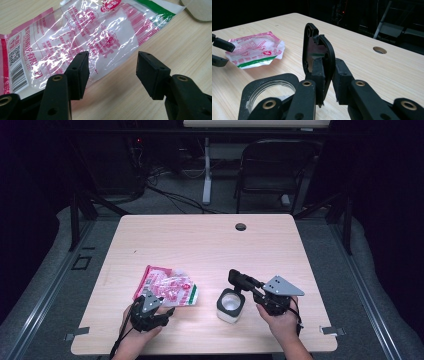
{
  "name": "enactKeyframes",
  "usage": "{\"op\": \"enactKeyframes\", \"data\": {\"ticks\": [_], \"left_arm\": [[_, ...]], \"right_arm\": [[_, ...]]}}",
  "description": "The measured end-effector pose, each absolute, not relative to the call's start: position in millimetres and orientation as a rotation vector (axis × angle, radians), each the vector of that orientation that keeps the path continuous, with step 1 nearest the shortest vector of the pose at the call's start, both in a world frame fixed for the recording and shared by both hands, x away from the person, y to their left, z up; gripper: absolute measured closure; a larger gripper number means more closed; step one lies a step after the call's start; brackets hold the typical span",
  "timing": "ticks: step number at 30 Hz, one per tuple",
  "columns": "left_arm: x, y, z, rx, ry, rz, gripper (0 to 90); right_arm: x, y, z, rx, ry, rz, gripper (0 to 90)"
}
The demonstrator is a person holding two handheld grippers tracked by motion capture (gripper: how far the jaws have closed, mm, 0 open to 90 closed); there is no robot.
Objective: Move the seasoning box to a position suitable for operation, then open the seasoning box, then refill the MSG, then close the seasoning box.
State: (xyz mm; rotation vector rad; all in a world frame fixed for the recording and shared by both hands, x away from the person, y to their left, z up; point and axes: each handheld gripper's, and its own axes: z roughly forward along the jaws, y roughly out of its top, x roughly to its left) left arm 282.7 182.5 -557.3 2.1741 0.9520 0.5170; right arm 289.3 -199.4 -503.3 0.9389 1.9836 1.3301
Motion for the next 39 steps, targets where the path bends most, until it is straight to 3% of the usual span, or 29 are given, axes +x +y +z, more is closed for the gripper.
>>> {"op": "enactKeyframes", "data": {"ticks": [39], "left_arm": [[294.9, 172.8, -555.7, 2.171, 0.917, 0.484, 43.9]], "right_arm": [[264.9, -188.0, -502.6, 0.850, 2.024, 1.314, 78.5]]}}
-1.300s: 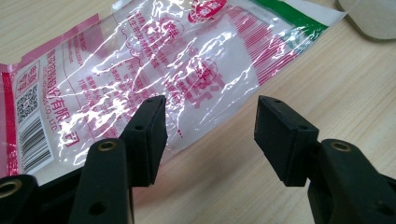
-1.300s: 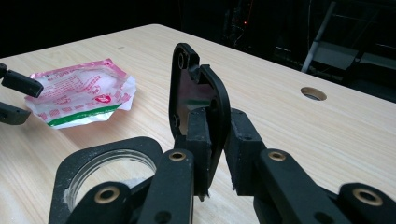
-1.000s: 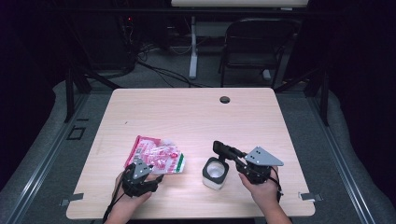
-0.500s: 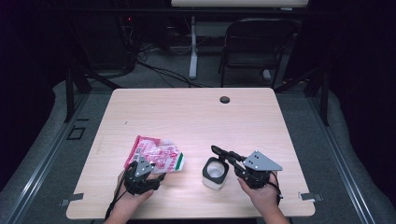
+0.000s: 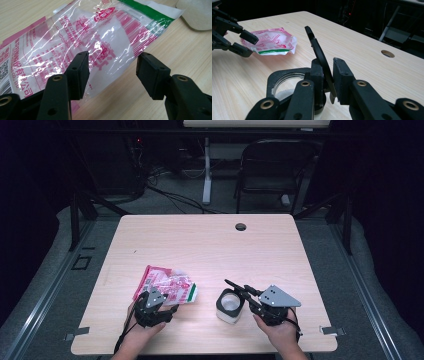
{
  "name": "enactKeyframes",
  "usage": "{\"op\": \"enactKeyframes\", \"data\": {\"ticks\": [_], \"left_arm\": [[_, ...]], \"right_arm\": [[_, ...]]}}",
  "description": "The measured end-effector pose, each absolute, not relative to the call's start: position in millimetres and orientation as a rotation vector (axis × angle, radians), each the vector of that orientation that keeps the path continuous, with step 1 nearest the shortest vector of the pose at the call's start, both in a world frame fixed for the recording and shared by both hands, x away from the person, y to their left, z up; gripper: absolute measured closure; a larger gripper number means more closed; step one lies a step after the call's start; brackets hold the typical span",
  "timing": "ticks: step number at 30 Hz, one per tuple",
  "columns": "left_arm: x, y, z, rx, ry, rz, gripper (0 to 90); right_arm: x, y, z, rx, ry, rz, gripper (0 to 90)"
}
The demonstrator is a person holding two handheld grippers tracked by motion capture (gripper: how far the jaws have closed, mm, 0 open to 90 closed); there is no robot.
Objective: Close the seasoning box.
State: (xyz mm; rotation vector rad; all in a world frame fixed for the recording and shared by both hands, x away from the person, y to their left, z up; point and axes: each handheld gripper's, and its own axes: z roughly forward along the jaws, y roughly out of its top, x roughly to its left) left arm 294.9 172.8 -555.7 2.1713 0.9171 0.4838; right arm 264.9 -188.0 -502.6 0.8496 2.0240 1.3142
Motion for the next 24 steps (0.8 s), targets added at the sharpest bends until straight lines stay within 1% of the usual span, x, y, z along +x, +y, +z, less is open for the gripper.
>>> {"op": "enactKeyframes", "data": {"ticks": [10, 24], "left_arm": [[296.2, 172.0, -555.4, 2.170, 0.914, 0.482, 43.9], [297.6, 170.6, -554.0, 2.156, 0.911, 0.478, 43.9]], "right_arm": [[261.0, -186.0, -503.3, 0.840, 2.034, 1.319, 76.7], [257.3, -183.2, -507.1, 0.803, 2.080, 1.332, 69.8]]}}
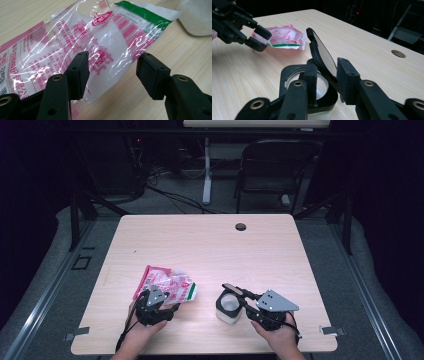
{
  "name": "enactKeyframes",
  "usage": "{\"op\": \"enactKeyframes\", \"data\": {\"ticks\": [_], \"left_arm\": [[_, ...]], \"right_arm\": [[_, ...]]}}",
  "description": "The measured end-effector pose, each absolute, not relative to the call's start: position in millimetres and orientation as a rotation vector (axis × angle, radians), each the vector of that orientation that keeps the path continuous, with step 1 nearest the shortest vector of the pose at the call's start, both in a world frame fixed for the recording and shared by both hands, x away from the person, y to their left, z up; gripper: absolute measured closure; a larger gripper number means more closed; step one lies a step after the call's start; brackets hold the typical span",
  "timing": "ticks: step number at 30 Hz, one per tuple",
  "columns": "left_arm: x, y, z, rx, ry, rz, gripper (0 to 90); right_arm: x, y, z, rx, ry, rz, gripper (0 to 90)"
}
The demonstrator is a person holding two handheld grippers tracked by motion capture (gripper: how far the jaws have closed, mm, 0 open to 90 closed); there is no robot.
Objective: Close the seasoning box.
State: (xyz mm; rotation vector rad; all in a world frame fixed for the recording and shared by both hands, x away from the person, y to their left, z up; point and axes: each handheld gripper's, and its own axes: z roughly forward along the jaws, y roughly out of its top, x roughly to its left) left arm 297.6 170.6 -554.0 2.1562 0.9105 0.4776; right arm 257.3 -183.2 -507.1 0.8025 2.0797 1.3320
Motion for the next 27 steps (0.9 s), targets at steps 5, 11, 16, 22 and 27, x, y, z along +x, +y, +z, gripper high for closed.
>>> {"op": "enactKeyframes", "data": {"ticks": [5, 11, 16, 22, 27], "left_arm": [[297.6, 171.5, -553.4, 2.152, 0.911, 0.477, 43.9], [298.8, 170.3, -553.4, 2.152, 0.909, 0.471, 43.9], [299.4, 168.4, -553.7, 2.157, 0.901, 0.470, 43.9], [299.4, 168.4, -553.4, 2.156, 0.904, 0.472, 43.9], [299.5, 168.6, -553.4, 2.155, 0.905, 0.473, 43.8]], "right_arm": [[257.0, -181.8, -508.5, 0.801, 2.091, 1.326, 67.8], [255.5, -181.8, -508.8, 0.793, 2.096, 1.317, 66.8], [254.6, -182.0, -509.6, 0.799, 2.093, 1.332, 65.8], [253.6, -181.0, -509.9, 0.797, 2.098, 1.330, 64.5], [253.1, -179.5, -510.5, 0.793, 2.114, 1.331, 60.4]]}}
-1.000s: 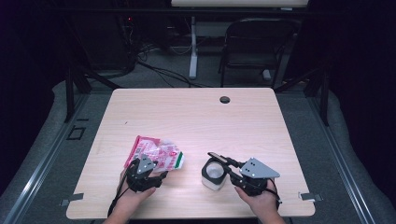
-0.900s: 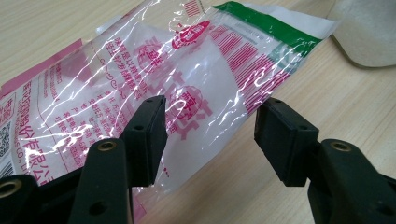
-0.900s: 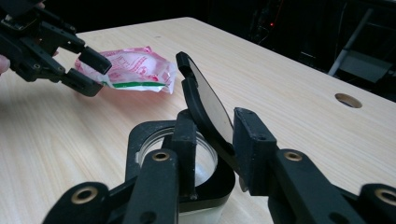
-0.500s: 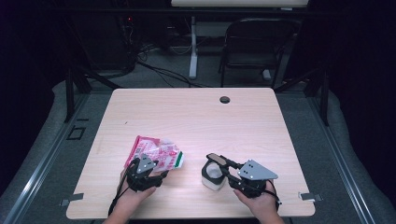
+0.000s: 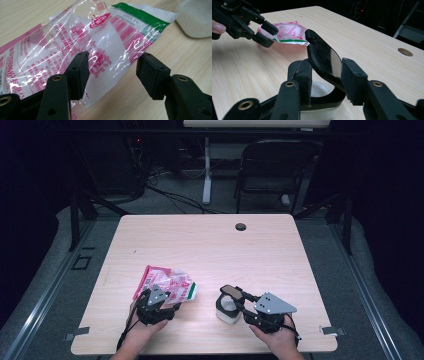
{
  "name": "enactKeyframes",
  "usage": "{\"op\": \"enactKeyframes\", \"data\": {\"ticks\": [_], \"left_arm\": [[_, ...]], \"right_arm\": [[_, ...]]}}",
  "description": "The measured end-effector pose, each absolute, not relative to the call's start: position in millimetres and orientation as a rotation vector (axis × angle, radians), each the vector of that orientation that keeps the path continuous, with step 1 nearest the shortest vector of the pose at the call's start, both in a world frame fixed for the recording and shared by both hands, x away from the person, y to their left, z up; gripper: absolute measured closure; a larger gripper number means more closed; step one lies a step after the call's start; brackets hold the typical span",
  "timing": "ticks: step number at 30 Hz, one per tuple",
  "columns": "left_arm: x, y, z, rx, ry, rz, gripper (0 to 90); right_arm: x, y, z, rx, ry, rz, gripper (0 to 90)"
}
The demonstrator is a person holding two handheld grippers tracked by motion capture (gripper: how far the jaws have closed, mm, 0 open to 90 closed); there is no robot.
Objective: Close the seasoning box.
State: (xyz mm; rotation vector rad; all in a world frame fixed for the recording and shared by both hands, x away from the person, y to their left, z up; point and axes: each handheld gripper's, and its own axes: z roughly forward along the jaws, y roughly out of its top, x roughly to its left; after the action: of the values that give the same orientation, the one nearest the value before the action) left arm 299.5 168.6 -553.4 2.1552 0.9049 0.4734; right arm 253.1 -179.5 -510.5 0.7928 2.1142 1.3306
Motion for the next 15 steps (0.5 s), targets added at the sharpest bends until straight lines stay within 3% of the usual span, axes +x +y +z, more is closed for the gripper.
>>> {"op": "enactKeyframes", "data": {"ticks": [15], "left_arm": [[299.5, 169.1, -553.0, 2.156, 0.905, 0.471, 43.8]], "right_arm": [[250.1, -172.4, -511.4, 0.744, 2.163, 1.369, 46.2]]}}
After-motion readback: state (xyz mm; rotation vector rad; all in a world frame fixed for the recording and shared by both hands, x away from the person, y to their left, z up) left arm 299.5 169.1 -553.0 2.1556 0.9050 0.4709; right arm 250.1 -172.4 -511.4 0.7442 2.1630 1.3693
